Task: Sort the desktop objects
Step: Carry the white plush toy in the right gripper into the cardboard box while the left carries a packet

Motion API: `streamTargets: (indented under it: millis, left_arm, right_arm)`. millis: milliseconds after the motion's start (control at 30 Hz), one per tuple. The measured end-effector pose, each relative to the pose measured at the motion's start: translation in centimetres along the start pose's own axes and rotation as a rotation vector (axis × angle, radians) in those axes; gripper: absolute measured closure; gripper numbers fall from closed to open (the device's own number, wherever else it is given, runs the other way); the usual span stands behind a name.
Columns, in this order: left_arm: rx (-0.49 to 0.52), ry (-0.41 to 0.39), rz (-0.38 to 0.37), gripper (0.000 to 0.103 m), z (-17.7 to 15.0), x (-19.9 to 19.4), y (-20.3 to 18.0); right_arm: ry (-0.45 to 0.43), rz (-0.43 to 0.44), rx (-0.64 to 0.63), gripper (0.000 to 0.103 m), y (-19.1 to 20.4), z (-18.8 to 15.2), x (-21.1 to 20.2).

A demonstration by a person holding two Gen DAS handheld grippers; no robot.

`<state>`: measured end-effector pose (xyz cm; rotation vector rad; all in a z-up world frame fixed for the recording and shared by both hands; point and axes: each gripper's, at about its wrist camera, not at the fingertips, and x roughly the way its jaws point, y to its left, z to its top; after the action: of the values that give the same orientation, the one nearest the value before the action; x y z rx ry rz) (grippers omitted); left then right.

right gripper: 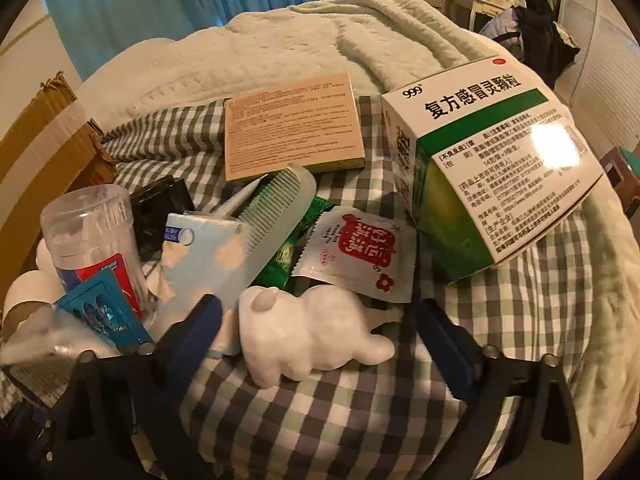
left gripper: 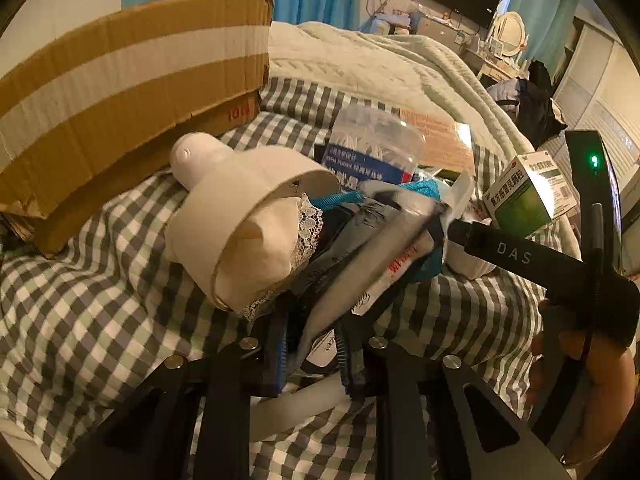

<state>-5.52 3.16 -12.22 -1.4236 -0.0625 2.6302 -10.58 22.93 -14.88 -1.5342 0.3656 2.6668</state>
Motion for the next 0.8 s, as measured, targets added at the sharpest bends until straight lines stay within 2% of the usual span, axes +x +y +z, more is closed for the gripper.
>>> streamTargets:
  millis: [200, 433, 600, 800]
  left_arm:
    - [0.003, -0.002, -0.015, 0.091, 0.3, -1.2, 0.1]
    - [-0.048, -0.053, -0.053, 0.093, 1.2, -4.6, 0.9]
    - [-0.062, -0.121, -0.077, 0.094, 2.5, -8.1, 1.7]
    - [-0.101, -0.171, -0.08, 0.094, 4.9, -11.8, 4.0]
  right_arm:
    - [0.005, -0.002, -0.007, 0.024, -0.6, -1.2, -2.0]
    - [-0.055, 0.014, 0.029, 0.024, -1.0, -2.0, -8.2]
    - [-0.144, 0.022, -0.014, 0.024, 1.1, -1.4, -13.7]
    - [-0.229, 0.056, -0.133, 0.024, 6.4, -0.8, -19.0]
